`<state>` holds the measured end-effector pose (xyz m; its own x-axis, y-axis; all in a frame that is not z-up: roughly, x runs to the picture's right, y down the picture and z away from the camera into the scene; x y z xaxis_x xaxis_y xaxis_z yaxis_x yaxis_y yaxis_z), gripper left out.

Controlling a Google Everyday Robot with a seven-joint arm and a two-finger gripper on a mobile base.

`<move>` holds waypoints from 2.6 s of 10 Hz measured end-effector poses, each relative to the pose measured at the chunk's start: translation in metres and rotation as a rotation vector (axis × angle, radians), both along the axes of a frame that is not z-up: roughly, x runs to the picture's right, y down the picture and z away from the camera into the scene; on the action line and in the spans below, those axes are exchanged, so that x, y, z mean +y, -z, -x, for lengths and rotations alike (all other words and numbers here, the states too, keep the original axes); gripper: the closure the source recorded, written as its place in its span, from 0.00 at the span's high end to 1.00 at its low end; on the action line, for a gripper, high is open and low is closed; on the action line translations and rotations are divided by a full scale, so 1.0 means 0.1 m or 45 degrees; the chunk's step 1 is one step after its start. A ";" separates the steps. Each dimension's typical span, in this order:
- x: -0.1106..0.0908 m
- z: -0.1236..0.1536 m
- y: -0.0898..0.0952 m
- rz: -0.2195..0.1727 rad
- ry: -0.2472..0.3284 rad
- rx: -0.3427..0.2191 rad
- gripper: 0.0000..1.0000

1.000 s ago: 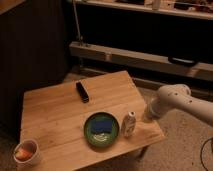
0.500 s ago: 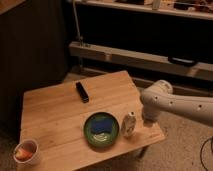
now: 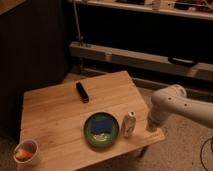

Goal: Knock the bottle over

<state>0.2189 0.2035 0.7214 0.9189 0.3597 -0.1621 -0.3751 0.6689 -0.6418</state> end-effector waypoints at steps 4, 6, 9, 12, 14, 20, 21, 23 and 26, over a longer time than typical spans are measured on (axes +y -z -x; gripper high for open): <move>0.10 0.21 0.36 0.019 0.023 -0.151 0.00; 0.09 0.32 0.45 0.021 0.044 -0.217 0.00; 0.04 0.50 0.65 0.005 0.087 -0.315 0.00; -0.05 0.68 0.83 0.017 0.150 -0.377 0.00; -0.10 0.72 0.97 0.016 0.174 -0.387 0.00; -0.02 0.89 0.66 -0.103 0.201 -0.376 0.00; -0.02 0.89 0.62 -0.133 0.194 -0.373 0.00; -0.05 0.89 0.61 -0.209 0.194 -0.353 0.00; -0.07 0.87 0.61 -0.303 0.197 -0.324 0.00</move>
